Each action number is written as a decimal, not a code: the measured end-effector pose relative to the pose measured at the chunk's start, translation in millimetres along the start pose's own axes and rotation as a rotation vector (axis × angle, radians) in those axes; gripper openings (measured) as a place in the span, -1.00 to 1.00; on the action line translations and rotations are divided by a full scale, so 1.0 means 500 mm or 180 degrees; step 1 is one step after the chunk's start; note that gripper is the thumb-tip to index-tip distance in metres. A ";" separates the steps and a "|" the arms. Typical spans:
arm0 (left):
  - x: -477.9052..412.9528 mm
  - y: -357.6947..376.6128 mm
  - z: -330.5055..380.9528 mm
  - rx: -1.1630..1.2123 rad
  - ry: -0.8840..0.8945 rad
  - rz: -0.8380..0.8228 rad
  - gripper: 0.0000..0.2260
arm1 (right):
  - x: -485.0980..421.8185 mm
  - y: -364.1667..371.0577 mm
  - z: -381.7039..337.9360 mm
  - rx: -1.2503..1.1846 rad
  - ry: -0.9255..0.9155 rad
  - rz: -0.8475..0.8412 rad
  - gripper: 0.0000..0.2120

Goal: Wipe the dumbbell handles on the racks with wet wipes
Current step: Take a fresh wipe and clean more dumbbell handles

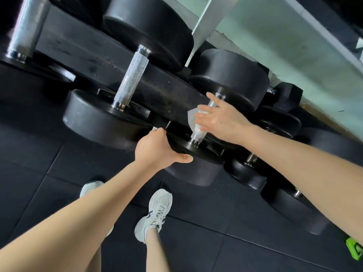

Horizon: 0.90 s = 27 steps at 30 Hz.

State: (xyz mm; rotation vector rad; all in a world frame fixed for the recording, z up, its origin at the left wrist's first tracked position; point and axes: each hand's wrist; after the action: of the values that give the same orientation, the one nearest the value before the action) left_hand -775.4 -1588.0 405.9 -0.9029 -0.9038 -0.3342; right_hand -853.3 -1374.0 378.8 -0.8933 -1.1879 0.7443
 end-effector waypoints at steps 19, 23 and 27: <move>-0.001 0.000 0.003 -0.0190 -0.0029 0.0052 -0.13 | -0.020 -0.027 -0.091 -0.1140 0.0427 -0.0263 -0.54; 0.002 0.004 -0.002 -0.0064 -0.0057 0.0047 -0.06 | -0.002 -0.017 -0.040 -0.0939 0.0062 -0.0305 -0.69; -0.001 0.004 -0.005 0.0010 -0.0067 0.0032 -0.06 | 0.013 -0.023 0.032 -0.1001 0.0387 -0.0190 -0.69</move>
State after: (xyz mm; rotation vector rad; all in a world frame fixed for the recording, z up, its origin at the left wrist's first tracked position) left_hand -773.1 -1588.9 404.0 -0.9093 -0.9187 -0.3153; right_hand -867.0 -1371.0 393.9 -1.1410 -1.2365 0.4538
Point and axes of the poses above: each hand's wrist, its own x-axis away from the middle knuckle, its own y-axis out of the palm, z = x × y, and after that the axes turned 14 degrees about -y, right-handed
